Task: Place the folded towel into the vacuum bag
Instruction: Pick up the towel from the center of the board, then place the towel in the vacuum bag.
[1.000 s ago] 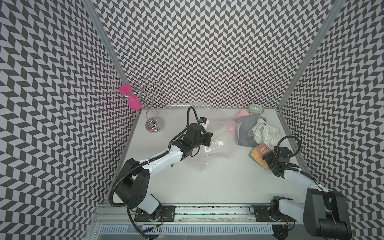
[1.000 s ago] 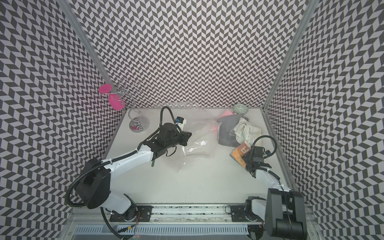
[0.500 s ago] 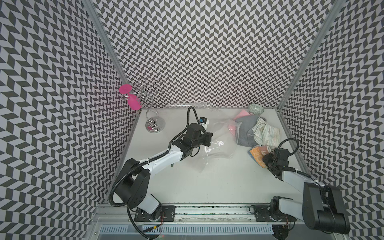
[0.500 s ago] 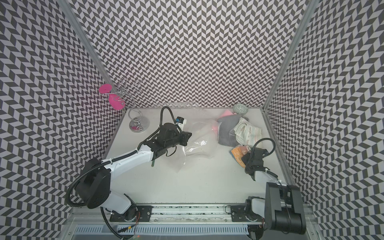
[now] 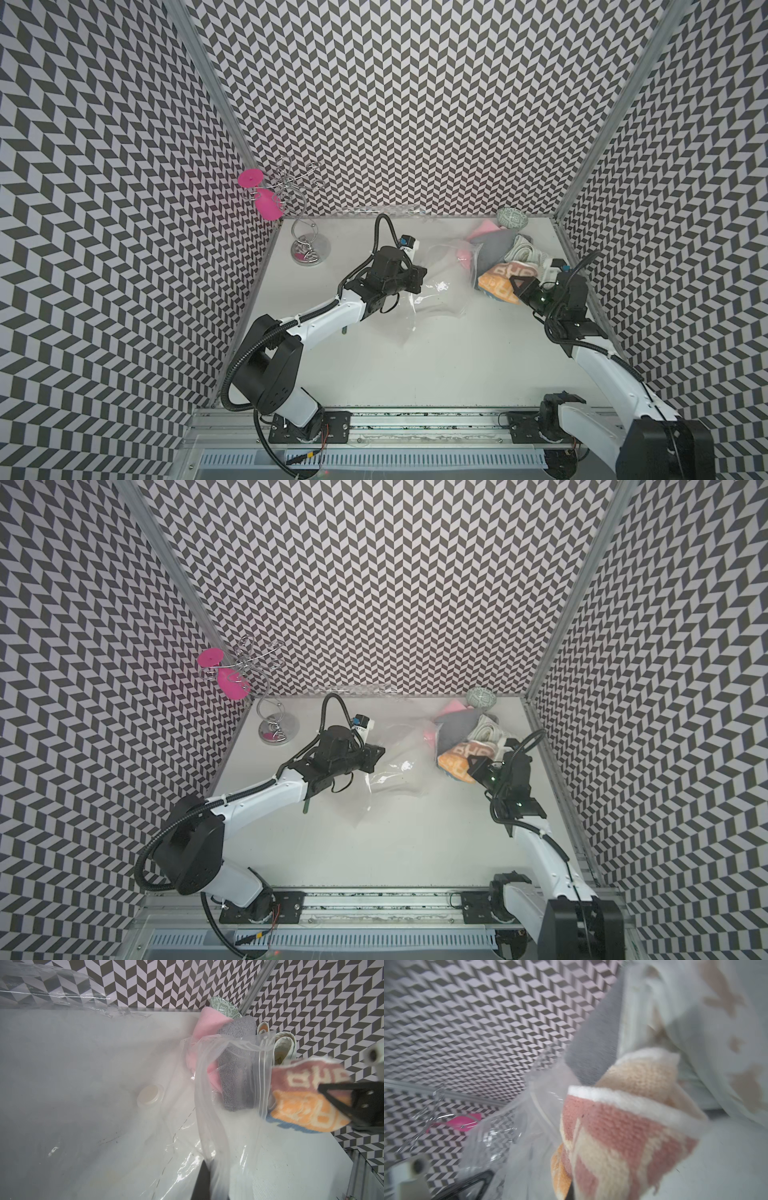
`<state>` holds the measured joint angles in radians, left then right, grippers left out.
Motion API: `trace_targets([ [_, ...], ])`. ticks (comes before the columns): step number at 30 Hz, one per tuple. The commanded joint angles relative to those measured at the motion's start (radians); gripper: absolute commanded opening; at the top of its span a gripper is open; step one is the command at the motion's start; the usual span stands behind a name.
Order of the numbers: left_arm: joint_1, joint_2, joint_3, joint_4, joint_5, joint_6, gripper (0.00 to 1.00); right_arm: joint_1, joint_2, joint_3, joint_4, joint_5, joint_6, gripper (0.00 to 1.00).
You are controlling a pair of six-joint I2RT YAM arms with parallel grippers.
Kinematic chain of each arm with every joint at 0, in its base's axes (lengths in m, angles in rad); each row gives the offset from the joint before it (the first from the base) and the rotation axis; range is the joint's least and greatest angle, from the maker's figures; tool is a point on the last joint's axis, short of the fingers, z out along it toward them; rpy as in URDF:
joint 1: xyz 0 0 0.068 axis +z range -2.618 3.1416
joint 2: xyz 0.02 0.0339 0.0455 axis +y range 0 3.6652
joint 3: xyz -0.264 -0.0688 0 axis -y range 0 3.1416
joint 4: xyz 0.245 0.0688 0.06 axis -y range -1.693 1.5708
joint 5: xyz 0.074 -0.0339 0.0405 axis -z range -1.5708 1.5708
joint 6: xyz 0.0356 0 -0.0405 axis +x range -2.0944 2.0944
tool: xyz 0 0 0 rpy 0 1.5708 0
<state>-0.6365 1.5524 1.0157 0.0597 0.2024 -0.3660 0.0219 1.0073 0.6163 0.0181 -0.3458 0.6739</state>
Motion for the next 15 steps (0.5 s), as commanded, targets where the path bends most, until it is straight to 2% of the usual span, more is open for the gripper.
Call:
trace_targets([
  [1,0.008,0.014,0.024,0.028,0.027,-0.017,0.00,0.060,-0.037,0.116,0.023,-0.016,-0.093,0.00],
  [6,0.008,0.019,0.028,0.033,0.047,-0.022,0.00,0.187,-0.030,0.187,0.060,-0.043,-0.151,0.00],
  [12,0.018,0.010,0.078,0.016,0.119,-0.022,0.00,0.392,0.099,0.165,0.112,-0.050,-0.192,0.00],
  [15,0.036,-0.009,0.099,0.002,0.153,-0.022,0.00,0.430,0.171,0.107,0.173,-0.042,-0.151,0.00],
])
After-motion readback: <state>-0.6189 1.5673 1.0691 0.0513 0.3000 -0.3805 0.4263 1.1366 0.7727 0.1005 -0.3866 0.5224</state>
